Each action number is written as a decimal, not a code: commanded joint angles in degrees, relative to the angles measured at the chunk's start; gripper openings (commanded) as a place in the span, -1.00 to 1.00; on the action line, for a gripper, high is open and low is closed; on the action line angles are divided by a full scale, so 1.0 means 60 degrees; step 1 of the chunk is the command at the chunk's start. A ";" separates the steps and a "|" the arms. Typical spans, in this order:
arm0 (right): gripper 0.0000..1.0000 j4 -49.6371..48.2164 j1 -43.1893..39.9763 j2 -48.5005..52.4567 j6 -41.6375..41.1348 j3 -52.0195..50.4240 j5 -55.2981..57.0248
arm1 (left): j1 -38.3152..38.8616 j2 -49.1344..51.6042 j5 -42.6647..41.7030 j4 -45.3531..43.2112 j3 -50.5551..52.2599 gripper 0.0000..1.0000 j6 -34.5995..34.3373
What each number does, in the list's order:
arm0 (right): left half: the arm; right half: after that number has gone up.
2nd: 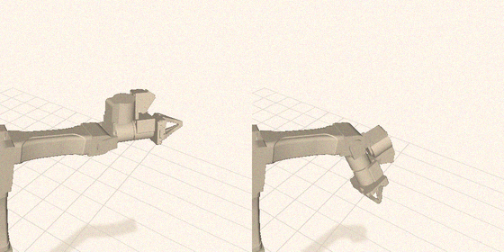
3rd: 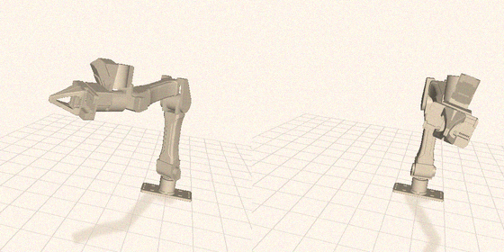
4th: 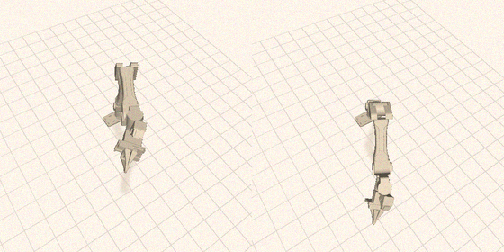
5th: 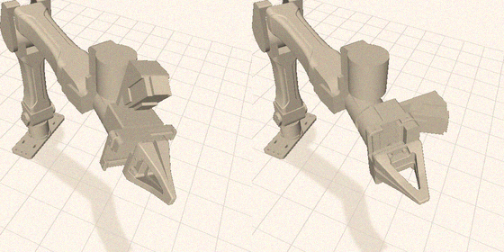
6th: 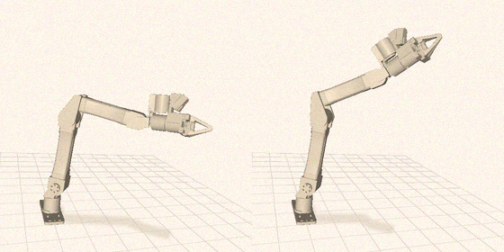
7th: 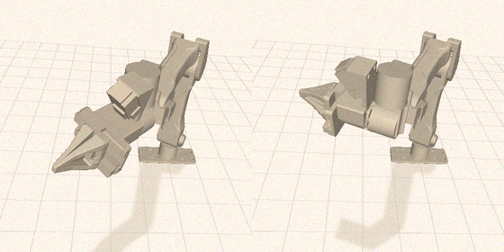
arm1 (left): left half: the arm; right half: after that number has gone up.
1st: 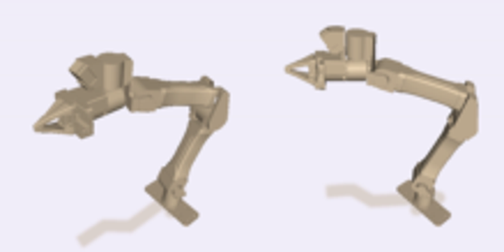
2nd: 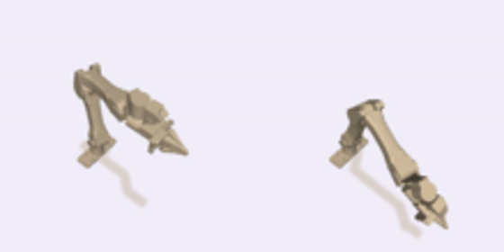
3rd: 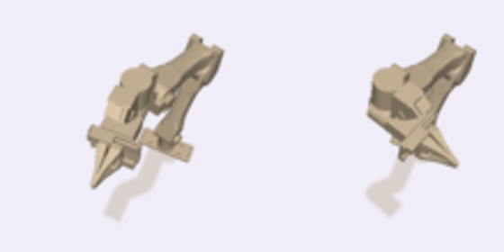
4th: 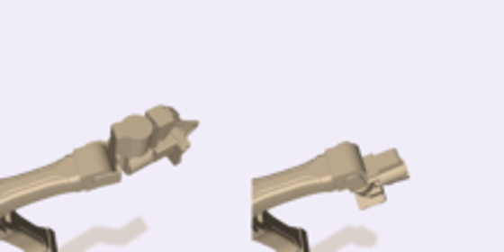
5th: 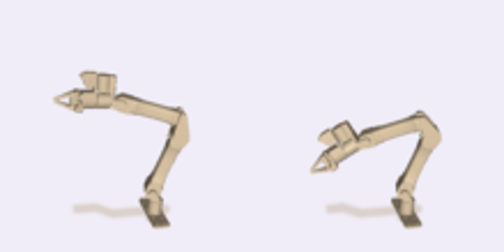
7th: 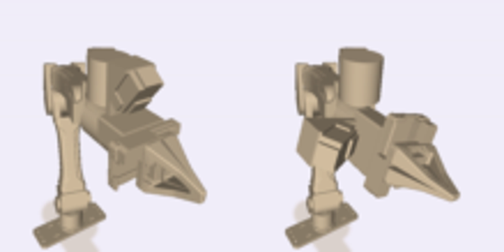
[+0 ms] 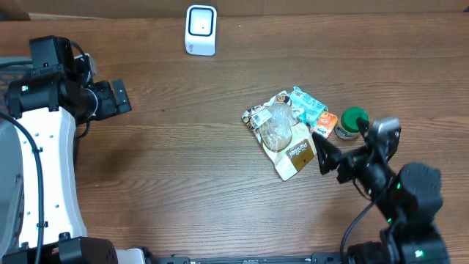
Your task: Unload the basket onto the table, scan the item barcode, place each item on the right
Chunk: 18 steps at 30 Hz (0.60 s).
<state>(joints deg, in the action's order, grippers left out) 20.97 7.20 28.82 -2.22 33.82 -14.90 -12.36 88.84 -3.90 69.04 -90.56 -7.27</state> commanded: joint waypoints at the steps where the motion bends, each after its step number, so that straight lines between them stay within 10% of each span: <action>1: 1.00 -0.1126 -0.0044 -0.1351 0.0168 -0.1912 -0.0219 | 0.0062 -0.0058 -0.0025 -0.0015 -0.0055 0.99 0.0113; 18: 1.00 -0.2852 -0.0044 -0.4663 0.0131 -0.5515 -0.0321 | 0.0066 -0.0058 -0.0029 -0.0015 -0.0055 0.99 0.0113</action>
